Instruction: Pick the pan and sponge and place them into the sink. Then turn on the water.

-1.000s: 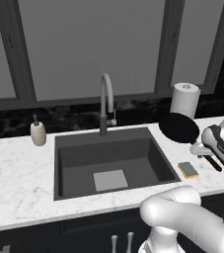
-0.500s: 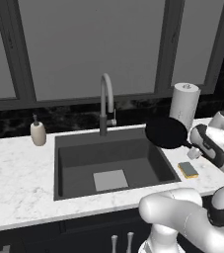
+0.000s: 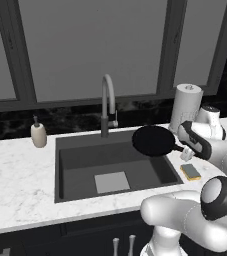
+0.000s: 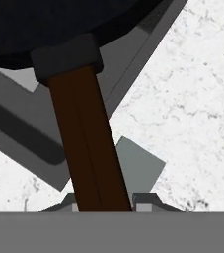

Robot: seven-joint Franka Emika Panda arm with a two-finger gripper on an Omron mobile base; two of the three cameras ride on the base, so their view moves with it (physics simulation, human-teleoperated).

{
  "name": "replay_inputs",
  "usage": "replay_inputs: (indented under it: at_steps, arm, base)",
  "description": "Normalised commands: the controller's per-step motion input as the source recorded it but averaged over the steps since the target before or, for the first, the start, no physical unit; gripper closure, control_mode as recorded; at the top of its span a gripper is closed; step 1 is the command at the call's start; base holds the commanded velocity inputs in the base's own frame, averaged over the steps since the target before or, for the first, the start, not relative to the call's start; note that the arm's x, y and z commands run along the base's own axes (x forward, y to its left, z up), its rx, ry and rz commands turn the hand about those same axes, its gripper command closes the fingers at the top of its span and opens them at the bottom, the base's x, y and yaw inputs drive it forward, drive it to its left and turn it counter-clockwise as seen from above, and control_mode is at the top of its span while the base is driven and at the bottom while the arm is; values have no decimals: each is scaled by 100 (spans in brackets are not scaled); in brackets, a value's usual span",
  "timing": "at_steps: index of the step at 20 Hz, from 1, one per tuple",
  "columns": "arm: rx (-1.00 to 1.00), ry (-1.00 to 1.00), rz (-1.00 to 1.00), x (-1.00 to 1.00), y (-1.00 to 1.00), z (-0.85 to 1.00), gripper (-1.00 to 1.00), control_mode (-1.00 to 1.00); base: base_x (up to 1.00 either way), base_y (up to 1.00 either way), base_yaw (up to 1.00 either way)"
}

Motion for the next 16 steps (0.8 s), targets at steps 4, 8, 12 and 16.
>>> replay_inputs:
  at_steps: [4, 8, 12, 16]
  arm:
    - [0, 10, 19, 2, 34, 3, 100, -100]
    - [3, 7, 22, 0, 28, 0, 100, -100]
    - [5, 5, 12, 0, 45, -1, 100, -100]
    - [3, 0, 5, 0, 55, 0, 100, -100]
  base:
    - [0, 0, 0]
    - [0, 0, 0]
    - [0, 0, 0]
    - [0, 0, 0]
